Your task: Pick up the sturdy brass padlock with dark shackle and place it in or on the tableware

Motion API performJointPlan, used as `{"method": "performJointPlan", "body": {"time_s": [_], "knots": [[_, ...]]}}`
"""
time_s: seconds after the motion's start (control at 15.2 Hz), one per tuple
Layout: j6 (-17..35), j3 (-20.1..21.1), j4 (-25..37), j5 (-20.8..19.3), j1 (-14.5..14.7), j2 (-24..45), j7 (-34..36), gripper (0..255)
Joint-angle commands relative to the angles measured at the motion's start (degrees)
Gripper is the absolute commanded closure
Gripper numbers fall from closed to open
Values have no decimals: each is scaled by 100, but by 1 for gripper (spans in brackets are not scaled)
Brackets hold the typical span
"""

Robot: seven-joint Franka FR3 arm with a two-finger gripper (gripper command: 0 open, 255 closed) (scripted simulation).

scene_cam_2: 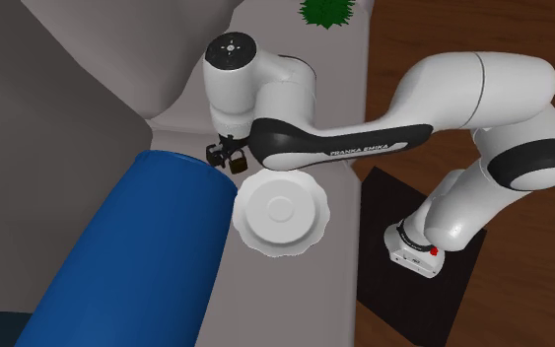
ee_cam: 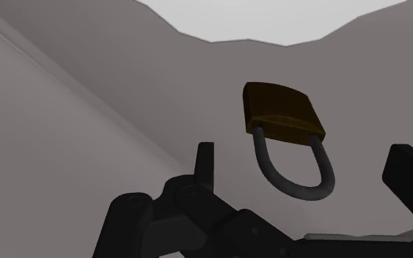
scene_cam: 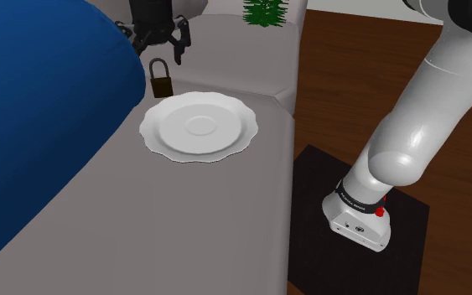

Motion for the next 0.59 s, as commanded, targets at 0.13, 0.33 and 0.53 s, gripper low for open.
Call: {"method": "performJointPlan", "body": {"time_s": [0.13,0.33,0.53], "knots": [[285,-10,-231,-40,-9,58,39,0],[327,-13,-268,-45,-11,64,43,0],[327,-13,-268,-45,-11,64,43,0]]}}
